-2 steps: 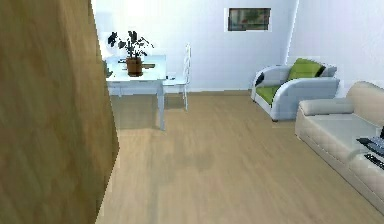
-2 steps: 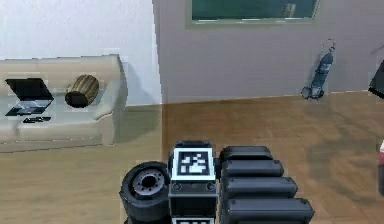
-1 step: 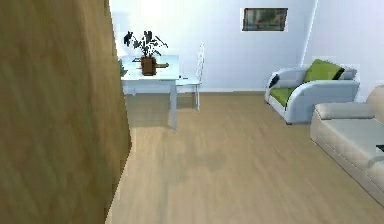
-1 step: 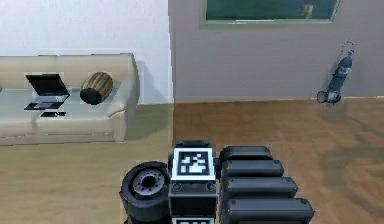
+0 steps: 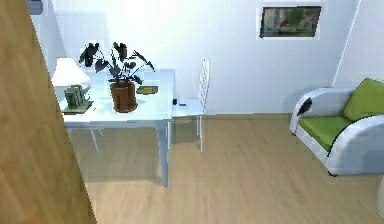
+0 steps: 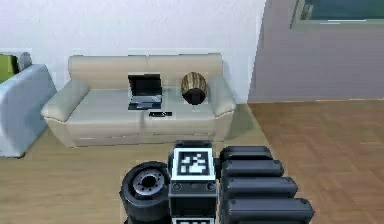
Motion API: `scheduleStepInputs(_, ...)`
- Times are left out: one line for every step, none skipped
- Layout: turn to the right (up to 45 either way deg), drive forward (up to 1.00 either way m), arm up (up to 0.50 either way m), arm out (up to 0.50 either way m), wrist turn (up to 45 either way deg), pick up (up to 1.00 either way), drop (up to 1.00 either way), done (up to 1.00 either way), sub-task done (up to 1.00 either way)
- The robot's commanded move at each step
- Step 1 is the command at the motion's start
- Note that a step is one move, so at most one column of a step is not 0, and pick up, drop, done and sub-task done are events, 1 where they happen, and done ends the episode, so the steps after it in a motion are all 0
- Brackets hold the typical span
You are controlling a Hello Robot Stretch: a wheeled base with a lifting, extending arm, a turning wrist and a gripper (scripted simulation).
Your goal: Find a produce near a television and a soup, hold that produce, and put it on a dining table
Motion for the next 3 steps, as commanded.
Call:
scheduleStepInputs(-3.0,0.00,0.00,0.00,0.0,0.00,0.00,0.00,0.00)
scheduleStepInputs(0.0,0.70,0.00,0.00,0.0,0.00,0.00,0.00,0.00)
scheduleStepInputs(18.0,0.00,0.00,0.00,0.0,0.00,0.00,0.00,0.00)
